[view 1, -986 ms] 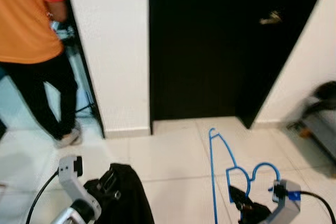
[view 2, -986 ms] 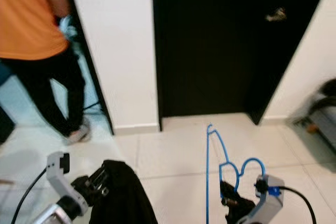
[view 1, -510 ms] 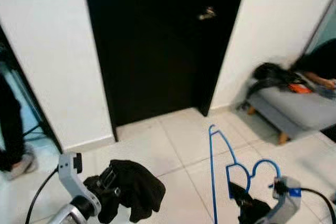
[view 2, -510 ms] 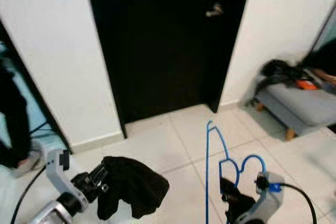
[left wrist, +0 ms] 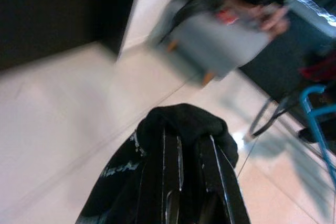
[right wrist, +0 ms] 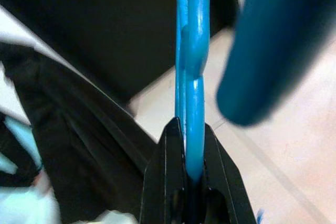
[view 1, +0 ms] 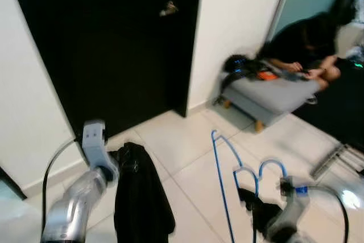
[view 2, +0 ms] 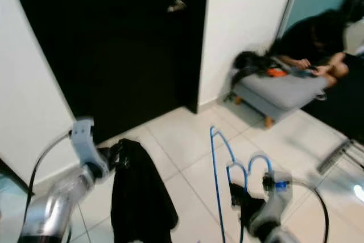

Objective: Hang hanger

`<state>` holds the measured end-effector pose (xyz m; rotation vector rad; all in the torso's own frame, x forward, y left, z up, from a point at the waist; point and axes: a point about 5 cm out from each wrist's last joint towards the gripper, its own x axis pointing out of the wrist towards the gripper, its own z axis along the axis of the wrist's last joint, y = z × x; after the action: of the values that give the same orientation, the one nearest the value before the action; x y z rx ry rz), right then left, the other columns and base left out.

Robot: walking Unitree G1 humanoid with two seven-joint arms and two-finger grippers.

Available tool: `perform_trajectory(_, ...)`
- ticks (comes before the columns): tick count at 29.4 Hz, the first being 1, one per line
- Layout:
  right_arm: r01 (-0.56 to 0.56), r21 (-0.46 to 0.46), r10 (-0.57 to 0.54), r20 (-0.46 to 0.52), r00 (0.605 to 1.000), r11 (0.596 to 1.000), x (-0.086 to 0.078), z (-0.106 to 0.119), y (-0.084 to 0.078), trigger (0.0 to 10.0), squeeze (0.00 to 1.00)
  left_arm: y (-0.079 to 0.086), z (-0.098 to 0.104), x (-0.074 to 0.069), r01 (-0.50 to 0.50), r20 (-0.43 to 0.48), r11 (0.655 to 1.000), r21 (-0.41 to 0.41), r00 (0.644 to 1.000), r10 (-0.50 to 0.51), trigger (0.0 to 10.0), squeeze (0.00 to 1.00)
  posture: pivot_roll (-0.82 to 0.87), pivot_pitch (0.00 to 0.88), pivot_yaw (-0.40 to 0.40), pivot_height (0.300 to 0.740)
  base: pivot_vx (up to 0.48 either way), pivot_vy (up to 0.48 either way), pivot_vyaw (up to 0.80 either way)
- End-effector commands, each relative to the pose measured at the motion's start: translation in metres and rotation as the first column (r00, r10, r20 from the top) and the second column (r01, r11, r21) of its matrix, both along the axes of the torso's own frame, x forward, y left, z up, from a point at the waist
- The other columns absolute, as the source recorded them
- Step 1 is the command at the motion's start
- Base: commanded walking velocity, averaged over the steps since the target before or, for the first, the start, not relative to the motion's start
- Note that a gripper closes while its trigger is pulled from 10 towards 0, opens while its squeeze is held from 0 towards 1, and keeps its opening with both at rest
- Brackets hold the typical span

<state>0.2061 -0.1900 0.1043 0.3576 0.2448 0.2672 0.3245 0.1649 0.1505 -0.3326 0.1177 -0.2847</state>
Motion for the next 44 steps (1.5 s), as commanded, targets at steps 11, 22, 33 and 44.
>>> perform_trajectory(11, -0.298, -0.154, 0.328, 0.237, 0.915, 0.942, 0.022, 0.066, 0.032, 10.0, 0.0, -0.035, 0.09, 0.054, 0.014, 0.184, 0.999, 0.047, 0.983, -0.022, 10.0, 0.0, -0.07, 0.0, 0.077, 0.74, 0.0, 0.0, -0.51)
perform_trajectory(22, -0.484, -0.295, 0.544, 0.175, 0.821, 0.824, -0.004, 0.087, 0.029, 10.0, 0.0, -0.03, 0.102, 0.074, -0.125, 0.099, 0.989, 0.079, 0.988, 0.117, 10.0, 0.0, -0.08, 0.0, 0.083, 0.74, 0.0, 0.0, 0.0)
perform_trajectory(33, -0.471, -0.331, 0.529, 0.111, 0.841, 0.818, -0.006, 0.084, 0.022, 10.0, 0.0, -0.047, 0.098, 0.075, -0.076, 0.004, 0.994, 0.078, 0.997, 0.076, 10.0, 0.0, -0.08, 0.0, 0.089, 0.74, 0.0, 0.0, 0.0)
perform_trajectory(44, -0.487, -0.334, 0.539, 0.082, 0.838, 0.807, 0.0, 0.081, 0.029, 10.0, 0.0, -0.058, 0.108, 0.07, -0.029, -0.015, 0.998, 0.048, 0.999, 0.03, 10.0, 0.0, -0.07, 0.0, 0.078, 0.74, 0.0, 0.0, 0.0)
